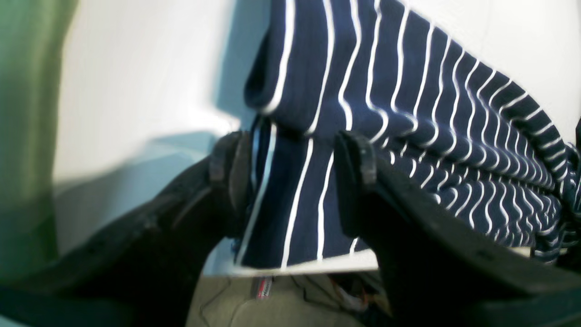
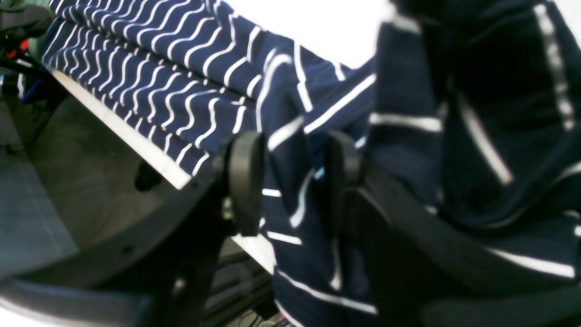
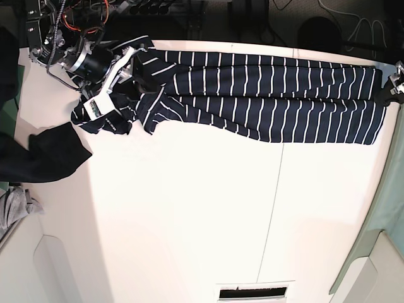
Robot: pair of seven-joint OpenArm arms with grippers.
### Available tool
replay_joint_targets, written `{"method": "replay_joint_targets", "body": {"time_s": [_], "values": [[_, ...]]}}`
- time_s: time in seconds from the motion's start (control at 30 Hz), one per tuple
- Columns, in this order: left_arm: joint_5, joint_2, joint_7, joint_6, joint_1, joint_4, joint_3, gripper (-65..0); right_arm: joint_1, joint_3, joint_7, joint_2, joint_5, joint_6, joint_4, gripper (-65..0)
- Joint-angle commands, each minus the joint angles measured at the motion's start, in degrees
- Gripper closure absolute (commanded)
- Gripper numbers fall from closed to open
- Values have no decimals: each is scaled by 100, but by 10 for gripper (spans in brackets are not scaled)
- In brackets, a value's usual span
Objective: Layout the t-shirt on the table in an organized manner, then fold the t-shirt properly
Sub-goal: 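Lift the folded shirt end with the right gripper and pull it inward, then grasp the shirt's other end with the left gripper and fold it toward the right gripper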
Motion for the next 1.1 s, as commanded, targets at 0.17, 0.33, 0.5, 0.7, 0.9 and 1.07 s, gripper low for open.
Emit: {"method": "replay_joint_targets", "body": {"time_s": [0.17, 0.33, 0.5, 0.7, 0.9, 1.07], "values": [[452, -122, -621, 101, -50, 72, -57, -319, 28, 28, 101, 35, 83, 22, 85, -225], [529, 111, -590, 114, -144, 72, -57, -319, 28, 28, 101, 7, 83, 22, 85, -225], [518, 293, -595, 114, -140, 72, -57, -319, 28, 28, 98, -28, 83, 22, 85, -225], [658, 605, -599, 111, -138, 72, -57, -319, 28, 28, 98, -31, 85, 22, 85, -225], [697, 811, -809, 107, -140, 72, 247, -248, 28, 28, 98, -31, 85, 22, 85, -225], [901, 809, -1384, -52, -140, 74, 645, 0, 28, 28, 101, -31, 85, 22, 85, -225]]}}
